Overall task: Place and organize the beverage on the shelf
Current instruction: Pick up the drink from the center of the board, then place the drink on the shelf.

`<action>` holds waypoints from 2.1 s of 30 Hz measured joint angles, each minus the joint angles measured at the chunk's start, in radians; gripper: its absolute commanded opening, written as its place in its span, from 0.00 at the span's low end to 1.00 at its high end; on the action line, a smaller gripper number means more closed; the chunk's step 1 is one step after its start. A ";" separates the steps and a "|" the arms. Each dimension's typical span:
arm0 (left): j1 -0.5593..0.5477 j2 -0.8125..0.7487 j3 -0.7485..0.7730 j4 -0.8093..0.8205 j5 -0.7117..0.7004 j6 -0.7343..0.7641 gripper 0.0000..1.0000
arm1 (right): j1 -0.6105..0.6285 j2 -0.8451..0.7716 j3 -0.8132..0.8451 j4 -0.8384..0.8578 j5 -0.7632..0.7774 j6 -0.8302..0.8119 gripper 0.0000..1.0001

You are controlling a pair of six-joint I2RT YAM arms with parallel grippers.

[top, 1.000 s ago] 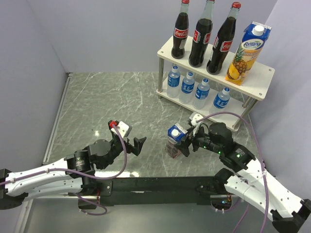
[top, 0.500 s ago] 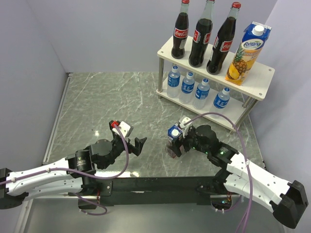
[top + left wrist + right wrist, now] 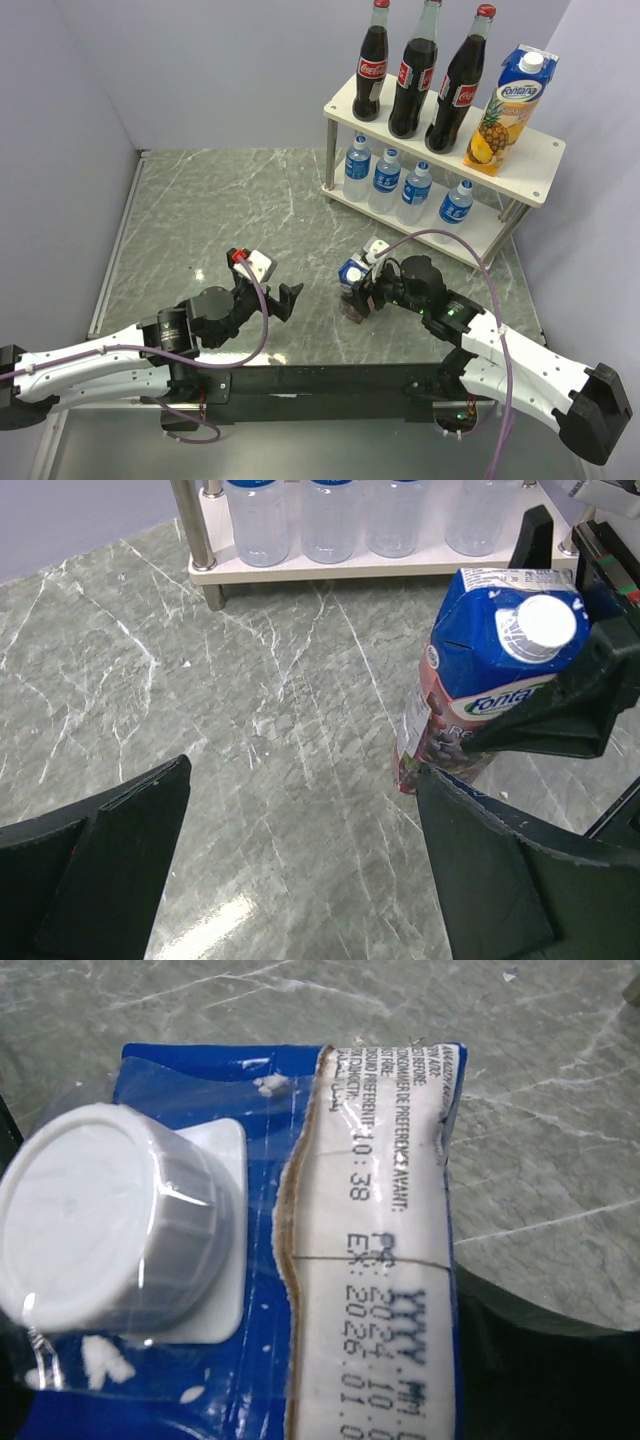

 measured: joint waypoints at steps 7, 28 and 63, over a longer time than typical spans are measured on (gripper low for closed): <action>0.000 -0.018 0.000 0.000 0.000 -0.002 1.00 | 0.000 0.007 -0.003 0.017 -0.029 -0.041 0.23; 0.000 -0.084 0.000 -0.009 0.000 0.000 0.99 | -0.179 -0.055 0.621 -0.829 -0.152 -0.299 0.00; 0.000 -0.109 0.000 -0.030 0.074 0.008 1.00 | -0.517 0.282 1.653 -1.270 0.084 -0.270 0.00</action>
